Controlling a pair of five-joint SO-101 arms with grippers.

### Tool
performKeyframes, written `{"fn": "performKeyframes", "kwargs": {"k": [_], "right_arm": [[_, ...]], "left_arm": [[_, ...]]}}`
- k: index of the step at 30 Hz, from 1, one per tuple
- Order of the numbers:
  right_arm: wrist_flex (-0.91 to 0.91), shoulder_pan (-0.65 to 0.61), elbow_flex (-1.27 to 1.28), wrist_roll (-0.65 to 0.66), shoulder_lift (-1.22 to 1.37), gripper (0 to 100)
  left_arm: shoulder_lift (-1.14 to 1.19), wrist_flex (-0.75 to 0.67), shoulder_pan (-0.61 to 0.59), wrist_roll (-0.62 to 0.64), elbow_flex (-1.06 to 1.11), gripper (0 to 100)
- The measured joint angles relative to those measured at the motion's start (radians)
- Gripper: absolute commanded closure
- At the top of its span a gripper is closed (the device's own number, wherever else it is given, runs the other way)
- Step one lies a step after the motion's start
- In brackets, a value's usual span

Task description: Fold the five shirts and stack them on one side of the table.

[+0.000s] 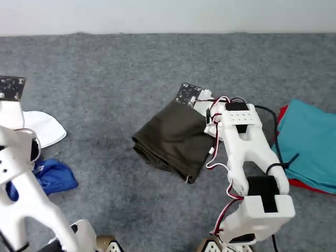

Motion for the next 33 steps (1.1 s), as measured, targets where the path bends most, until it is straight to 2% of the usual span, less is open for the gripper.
{"fn": "performKeyframes", "kwargs": {"k": [3,9,14,18,20,24,26,33], "right_arm": [[0.025,0.021,0.000,-0.107,-0.046,70.7],[0.235,0.031,-0.057,-0.373,-0.181,70.7],[0.393,0.015,-0.120,-0.736,-0.256,70.7],[0.496,-0.060,-0.141,-1.043,-0.264,70.1],[0.522,-0.095,-0.146,-1.209,-0.264,66.1],[0.534,-0.178,-0.146,-1.438,-0.264,50.4],[0.508,-0.195,-0.146,-1.517,-0.264,46.9],[0.267,-0.198,0.023,-1.653,-0.265,56.0]], "left_arm": [[-0.026,0.000,0.000,0.000,0.040,99],[-0.072,0.002,0.002,0.000,0.091,99],[-0.095,0.002,0.002,0.000,0.100,99],[-0.097,0.002,0.002,0.000,0.100,99],[-0.097,0.002,0.002,0.000,0.100,99],[-0.097,0.002,0.002,0.000,0.100,99],[-0.097,0.002,0.002,0.000,0.100,99],[-0.097,0.002,0.002,0.000,0.100,99]]}}
